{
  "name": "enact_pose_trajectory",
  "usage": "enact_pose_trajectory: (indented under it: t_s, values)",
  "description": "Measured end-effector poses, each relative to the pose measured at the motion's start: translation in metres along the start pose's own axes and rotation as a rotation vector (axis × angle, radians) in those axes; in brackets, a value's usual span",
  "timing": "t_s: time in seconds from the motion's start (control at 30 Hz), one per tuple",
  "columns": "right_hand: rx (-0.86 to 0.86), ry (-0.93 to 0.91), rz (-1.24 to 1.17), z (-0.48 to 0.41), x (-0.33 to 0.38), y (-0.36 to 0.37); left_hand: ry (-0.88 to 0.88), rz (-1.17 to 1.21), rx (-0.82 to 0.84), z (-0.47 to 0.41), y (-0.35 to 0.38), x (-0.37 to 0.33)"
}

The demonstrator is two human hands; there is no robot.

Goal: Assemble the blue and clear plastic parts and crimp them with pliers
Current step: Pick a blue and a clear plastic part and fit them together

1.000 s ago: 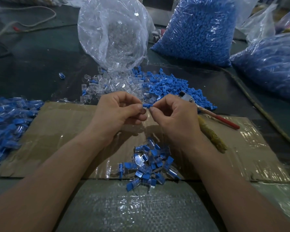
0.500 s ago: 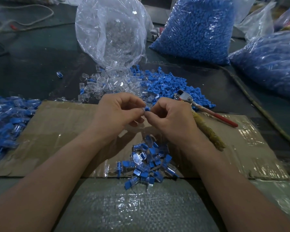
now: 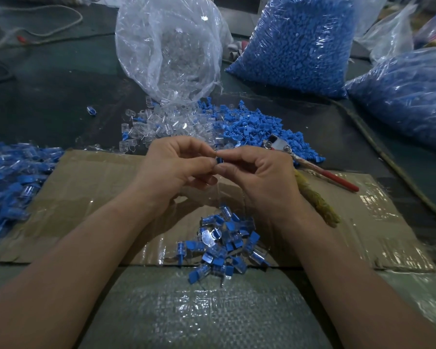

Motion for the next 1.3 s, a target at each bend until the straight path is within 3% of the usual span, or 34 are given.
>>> enact_pose_trajectory:
  t_s: [0.47, 1.3]
  values:
    - [-0.031, -0.130, 0.061, -0.0006, -0.0001, -0.0030, -0.044, 0.063, 0.046, -0.0035, -0.0014, 0.0052]
    - [-0.001, -0.093, 0.028, -0.0013, 0.0003, -0.0036, -0.095, 0.084, 0.057, -0.0044, -0.0012, 0.0074]
Point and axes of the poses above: each hand's wrist, its own z-axis away from the middle knuckle, its own y-axis out of the palm, x = y × z, the point moved 5 cm from there along -z, towards the middle knuckle, and after that the axes turned 6 degrees about z, right-handed, at the moved point
